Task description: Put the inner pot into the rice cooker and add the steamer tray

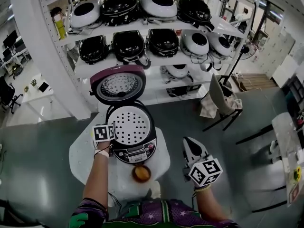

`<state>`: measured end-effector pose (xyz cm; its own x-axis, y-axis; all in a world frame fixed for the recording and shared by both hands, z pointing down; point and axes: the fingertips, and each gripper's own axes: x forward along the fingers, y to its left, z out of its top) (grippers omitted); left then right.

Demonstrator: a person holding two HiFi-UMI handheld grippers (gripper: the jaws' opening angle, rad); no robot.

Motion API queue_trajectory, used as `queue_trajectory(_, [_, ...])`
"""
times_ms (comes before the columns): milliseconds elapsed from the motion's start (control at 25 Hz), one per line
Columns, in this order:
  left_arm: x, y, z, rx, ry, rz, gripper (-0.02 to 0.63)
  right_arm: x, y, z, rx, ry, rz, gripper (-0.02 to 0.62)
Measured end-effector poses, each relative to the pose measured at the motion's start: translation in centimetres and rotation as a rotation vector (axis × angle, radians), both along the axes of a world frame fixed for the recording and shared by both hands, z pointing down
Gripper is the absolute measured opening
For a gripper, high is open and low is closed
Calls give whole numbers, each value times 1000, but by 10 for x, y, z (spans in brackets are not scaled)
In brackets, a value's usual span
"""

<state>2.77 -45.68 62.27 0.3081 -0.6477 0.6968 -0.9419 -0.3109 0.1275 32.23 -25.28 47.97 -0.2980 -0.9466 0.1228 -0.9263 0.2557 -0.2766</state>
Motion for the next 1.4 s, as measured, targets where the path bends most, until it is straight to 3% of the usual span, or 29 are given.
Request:
queue_trajectory(200, [-5,9,-3,7,-17,38,169,-9,9,-9,9,17,9,5])
queue_trajectory(760, [-43,49,-40,89,64,13,167,-40,41,-42,51,55,19,5])
queue_trajectory(960, [-74,84,-55,137,78,-25,164,-62,43,-57,93,68,-22,5])
queue_trajectory(1160, [-98,133,-74,189,181,-49,161,-88,40,-65,114,64,-57,5])
queue_trajectory(1400, [-128,183,-95,266,187,-68,158,-125,45,-77,128,137,-114,5])
